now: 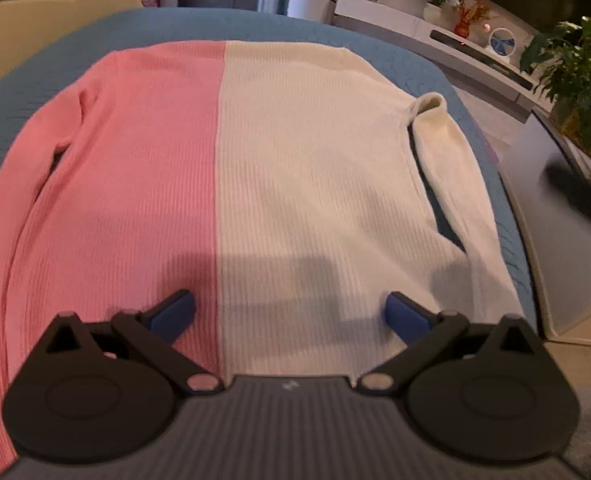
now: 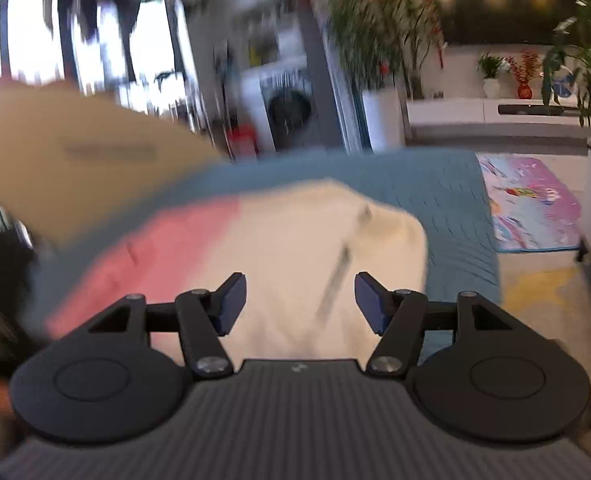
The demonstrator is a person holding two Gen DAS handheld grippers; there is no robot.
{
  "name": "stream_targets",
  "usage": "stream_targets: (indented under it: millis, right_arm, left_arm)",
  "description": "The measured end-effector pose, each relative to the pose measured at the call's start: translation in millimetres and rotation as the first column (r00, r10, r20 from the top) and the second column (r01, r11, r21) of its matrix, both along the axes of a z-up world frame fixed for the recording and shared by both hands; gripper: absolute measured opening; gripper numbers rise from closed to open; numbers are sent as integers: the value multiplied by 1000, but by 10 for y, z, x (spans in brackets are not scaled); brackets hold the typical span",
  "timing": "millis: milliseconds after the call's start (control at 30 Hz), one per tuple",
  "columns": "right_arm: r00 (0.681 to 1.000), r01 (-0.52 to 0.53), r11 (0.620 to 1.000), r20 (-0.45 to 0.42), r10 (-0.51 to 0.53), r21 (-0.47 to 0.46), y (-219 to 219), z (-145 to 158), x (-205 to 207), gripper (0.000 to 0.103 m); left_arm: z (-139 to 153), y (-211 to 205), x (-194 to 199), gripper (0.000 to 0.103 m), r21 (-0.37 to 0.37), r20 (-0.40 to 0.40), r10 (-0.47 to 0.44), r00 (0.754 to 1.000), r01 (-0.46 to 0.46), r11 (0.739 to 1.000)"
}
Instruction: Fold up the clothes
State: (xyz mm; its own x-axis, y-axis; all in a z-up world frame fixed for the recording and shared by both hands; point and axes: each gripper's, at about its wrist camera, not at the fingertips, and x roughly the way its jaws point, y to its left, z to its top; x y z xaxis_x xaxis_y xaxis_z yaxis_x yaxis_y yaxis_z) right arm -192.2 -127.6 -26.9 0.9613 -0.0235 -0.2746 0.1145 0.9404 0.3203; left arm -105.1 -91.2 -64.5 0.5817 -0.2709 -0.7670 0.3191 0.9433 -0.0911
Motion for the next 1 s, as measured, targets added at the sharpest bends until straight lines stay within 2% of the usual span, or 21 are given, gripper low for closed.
stream_targets:
  millis: [67,133,200,267,300,433,533,600,633,800,1000]
  right_arm:
    - [1000,7,1000,22,-7,4,80,11,-23,63]
    - [1000,12,999,20,-11,-41,178,-12,-6,63]
    - [999,36,987,-9,-38,-158,277,-62,47,63]
    - [997,68,971,-10,-72,-229,293,-106,60,63]
    - [997,76,967,-3,-79,-243,282,-116,52,63]
    - [994,105,964,0,-109,-244,151,-123,5,63]
    - [991,123,966,-23,-131,-229,38,-144,-33,63]
    - [990,128,966,-36,-139,-224,-29,-139,-32,63]
    - [989,129,968,-43,-142,-216,-59,-141,-28,63]
    - [987,135,973,-58,-148,-187,-162,-118,-41,63]
    - [988,131,982,-63,-141,-133,-265,-74,-63,63]
  left_arm:
    - [-28,-115,-97,103,11,41,11,999,-12,1000]
    - [-48,-103,-204,103,13,113,25,993,-27,1000]
    - [-149,-140,-260,103,40,242,35,970,-46,998]
    - [-243,-177,-243,103,48,294,29,955,-46,998]
    - [-255,-164,-264,103,31,304,41,952,-53,998]
    - [-260,-283,-257,103,88,338,2,941,-34,996]
    - [-267,-219,-236,103,59,338,-21,941,1,998]
    - [-278,-142,-176,103,-6,307,-9,952,11,1000]
    - [-283,-139,-175,103,-13,311,-7,951,11,1000]
    - [-303,-204,-171,103,31,322,-15,947,5,999]
    - [-312,-187,-141,103,21,317,-13,948,7,1000]
